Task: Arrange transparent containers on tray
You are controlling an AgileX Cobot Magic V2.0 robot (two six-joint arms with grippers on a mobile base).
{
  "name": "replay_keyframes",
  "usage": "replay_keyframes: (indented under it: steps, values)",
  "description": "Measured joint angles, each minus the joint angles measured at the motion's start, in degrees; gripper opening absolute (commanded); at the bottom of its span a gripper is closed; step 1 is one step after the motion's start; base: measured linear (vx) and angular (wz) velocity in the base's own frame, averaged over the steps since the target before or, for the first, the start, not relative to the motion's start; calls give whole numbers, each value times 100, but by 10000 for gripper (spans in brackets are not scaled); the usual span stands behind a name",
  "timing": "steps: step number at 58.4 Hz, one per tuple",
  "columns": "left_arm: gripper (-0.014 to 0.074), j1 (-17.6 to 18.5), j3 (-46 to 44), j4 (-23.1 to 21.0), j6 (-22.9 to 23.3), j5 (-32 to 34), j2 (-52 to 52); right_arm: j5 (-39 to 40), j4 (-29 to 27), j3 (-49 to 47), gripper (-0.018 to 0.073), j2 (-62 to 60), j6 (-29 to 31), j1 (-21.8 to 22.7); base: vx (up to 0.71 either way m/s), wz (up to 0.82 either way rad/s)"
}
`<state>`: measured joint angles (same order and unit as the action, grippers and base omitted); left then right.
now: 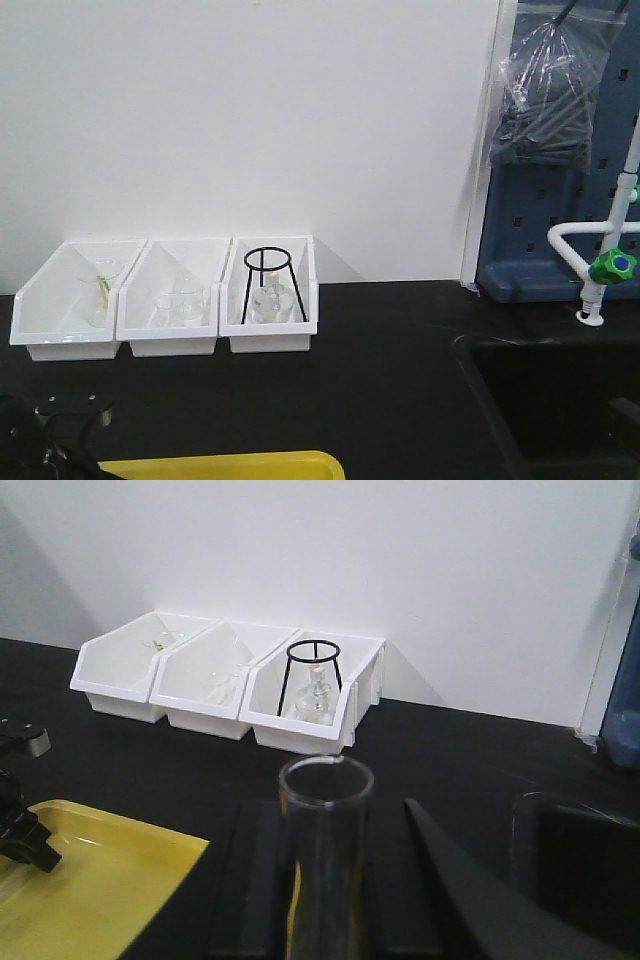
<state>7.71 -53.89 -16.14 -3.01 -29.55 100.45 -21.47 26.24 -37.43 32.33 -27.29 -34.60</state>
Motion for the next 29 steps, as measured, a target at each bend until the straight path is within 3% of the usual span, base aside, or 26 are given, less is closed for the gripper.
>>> replay_keyframes:
  steps: [17,29]
  values:
    - [435,0,-75,17,0,-66,-102,14,-19,0,-11,0,0,0,0,0]
    - [433,0,-532,17,-165,-424,-985,350,-27,0,-11,97,0,0,0,0]
